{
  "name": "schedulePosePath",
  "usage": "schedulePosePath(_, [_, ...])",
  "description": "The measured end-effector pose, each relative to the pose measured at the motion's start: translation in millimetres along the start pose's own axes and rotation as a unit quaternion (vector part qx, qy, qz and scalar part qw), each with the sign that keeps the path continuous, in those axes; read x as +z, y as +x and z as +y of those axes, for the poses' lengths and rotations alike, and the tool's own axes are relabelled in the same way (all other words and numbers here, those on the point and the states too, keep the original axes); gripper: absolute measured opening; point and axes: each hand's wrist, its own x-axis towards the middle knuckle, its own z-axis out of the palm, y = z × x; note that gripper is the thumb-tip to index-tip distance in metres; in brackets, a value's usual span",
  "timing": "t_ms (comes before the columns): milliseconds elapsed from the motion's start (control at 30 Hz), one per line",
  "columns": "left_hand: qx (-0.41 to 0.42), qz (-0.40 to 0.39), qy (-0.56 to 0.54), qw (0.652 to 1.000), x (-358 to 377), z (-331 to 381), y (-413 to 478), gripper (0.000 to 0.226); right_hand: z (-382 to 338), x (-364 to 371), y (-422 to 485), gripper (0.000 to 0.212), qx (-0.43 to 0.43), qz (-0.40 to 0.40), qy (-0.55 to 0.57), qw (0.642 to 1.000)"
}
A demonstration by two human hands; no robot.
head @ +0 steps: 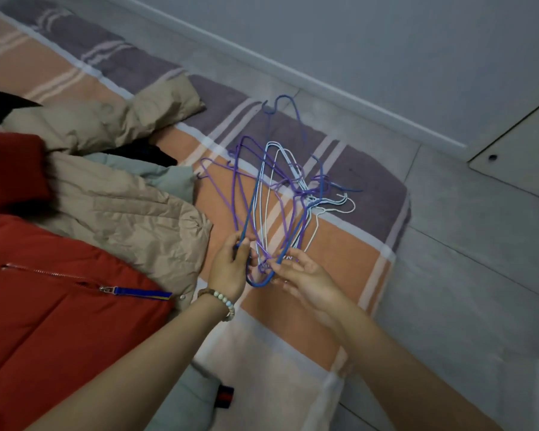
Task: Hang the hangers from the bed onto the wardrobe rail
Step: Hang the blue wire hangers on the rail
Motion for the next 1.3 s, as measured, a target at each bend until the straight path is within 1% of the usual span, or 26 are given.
schedulePosePath(67, [0.023,-0.026,0.008,0.999,7.3,28.4,-3.9,0.019,-25.3,-3.0,-23.5,0.024,-0.031,-0.015,-0.005,0.999])
schedulePosePath(167, [0.052,-0.066,0.039,0.996,23.8,78.7,-12.3,0.026,-70.3,-5.0,-64.9,0.024,-0.096,-0.028,-0.035,0.994])
schedulePosePath(233, [0.052,-0.109,0.053,0.991,38.7,114.3,-22.7,0.030,-100.8,-6.9,-95.1,0.024,-0.143,-0.012,-0.046,0.989])
schedulePosePath(333, [0.023,-0.208,0.035,0.977,63.9,172.7,-47.8,0.041,-147.7,-13.4,-146.1,0.023,-0.219,0.034,-0.057,0.973])
schedulePosePath(367, [0.034,-0.235,0.047,0.970,72.9,192.8,-57.2,0.043,-163.8,-16.9,-164.1,0.023,-0.244,0.054,-0.069,0.966])
schedulePosePath(467, [0.073,-0.308,0.051,0.947,103.5,255.3,-91.2,0.048,-212.5,-32.3,-225.3,0.019,-0.322,0.124,-0.088,0.935])
schedulePosePath(567, [0.115,-0.383,0.041,0.916,142.6,319.0,-130.6,0.062,-255.9,-56.6,-295.3,0.016,-0.400,0.209,-0.093,0.887])
schedulePosePath(600, [0.134,-0.398,0.037,0.907,152.1,334.3,-142.0,0.063,-264.7,-60.9,-313.0,0.015,-0.412,0.224,-0.094,0.878])
schedulePosePath(733, [0.226,-0.462,0.018,0.857,216.1,416.5,-214.3,0.059,-301.2,-88.6,-425.0,0.016,-0.482,0.301,-0.100,0.817])
schedulePosePath(833, [0.302,-0.502,0.005,0.811,262.5,465.4,-276.2,0.054,-316.3,-109.0,-511.4,0.015,-0.514,0.348,-0.102,0.777])
schedulePosePath(933, [0.349,-0.534,-0.015,0.770,304.9,502.8,-343.7,0.052,-321.2,-130.3,-595.0,0.013,-0.532,0.395,-0.088,0.744])
schedulePosePath(1133, [0.380,-0.603,-0.043,0.700,377.1,550.3,-487.3,0.052,-306.0,-168.6,-748.3,0.014,-0.548,0.469,-0.045,0.692])
schedulePosePath(1300, [0.396,-0.632,-0.047,0.664,429.4,567.8,-600.9,0.052,-280.9,-209.2,-853.6,0.017,-0.563,0.497,0.006,0.660])
